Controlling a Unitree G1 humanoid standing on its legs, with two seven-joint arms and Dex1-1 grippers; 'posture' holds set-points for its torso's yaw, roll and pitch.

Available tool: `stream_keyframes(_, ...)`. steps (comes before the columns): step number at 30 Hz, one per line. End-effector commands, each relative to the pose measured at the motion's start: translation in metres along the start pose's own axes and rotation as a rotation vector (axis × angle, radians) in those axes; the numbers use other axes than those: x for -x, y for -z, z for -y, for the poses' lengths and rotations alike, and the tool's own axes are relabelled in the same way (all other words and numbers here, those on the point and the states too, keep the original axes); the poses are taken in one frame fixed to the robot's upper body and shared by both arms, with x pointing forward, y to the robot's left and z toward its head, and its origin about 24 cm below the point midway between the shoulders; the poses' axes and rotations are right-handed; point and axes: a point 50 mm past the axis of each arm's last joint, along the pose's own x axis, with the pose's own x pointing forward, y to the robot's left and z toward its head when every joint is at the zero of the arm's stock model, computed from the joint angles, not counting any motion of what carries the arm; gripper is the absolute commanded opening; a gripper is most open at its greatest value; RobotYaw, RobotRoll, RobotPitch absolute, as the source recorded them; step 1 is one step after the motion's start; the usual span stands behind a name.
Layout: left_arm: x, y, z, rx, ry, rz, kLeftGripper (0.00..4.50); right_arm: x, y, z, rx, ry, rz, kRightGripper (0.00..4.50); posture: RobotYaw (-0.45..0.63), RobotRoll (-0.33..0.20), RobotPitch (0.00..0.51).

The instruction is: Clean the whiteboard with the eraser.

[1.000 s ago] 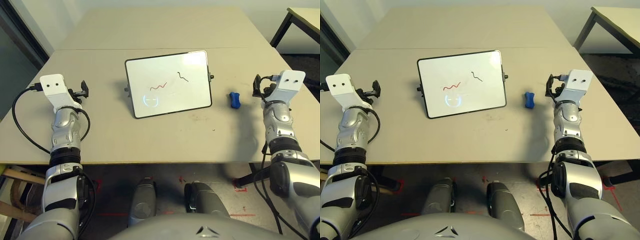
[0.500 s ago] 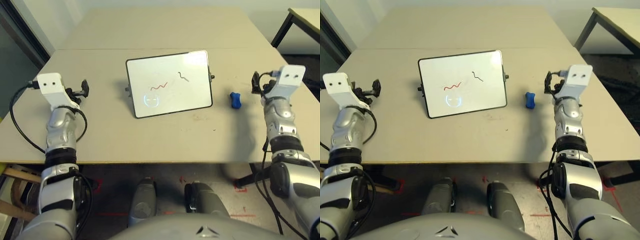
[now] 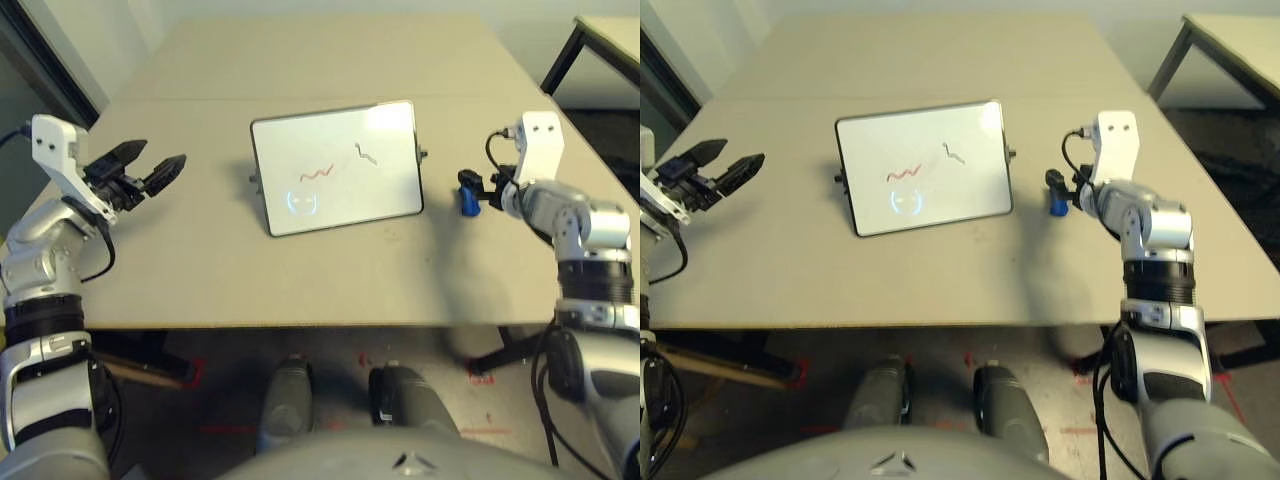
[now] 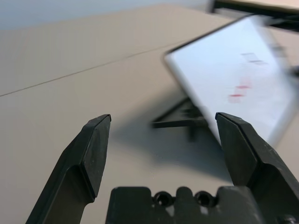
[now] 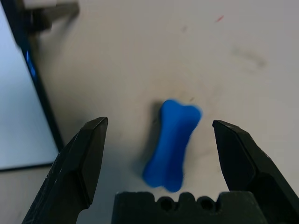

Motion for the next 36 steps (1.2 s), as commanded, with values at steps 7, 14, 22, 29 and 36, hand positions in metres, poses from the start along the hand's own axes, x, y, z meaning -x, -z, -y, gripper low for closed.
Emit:
stream_keyframes(7,-0.001,-0.011,0.025,0.060,0.247,-0.083,4.50,-0.012,0.003,0.005,-0.022,0.039,-0.098,4.46,0.34,0.000,0.070)
stream_keyframes(14,0.000,-0.014,0.026,0.048,0.265,-0.093,4.50,-0.020,0.009,0.014,-0.047,0.071,-0.132,4.46,0.35,0.000,0.059)
stream_keyframes(22,0.001,-0.013,0.026,0.050,0.261,-0.094,4.50,-0.014,0.003,0.015,0.029,0.074,-0.087,3.12,0.34,0.000,0.052)
stream_keyframes(29,-0.004,-0.013,0.027,0.048,0.284,-0.090,4.50,0.011,-0.013,-0.002,0.400,0.009,-0.051,0.35,0.32,0.000,0.056)
stream_keyframes(36,-0.009,-0.013,0.026,0.047,0.298,-0.092,4.50,0.032,-0.032,-0.028,0.518,-0.133,0.015,0.01,0.31,0.000,0.057)
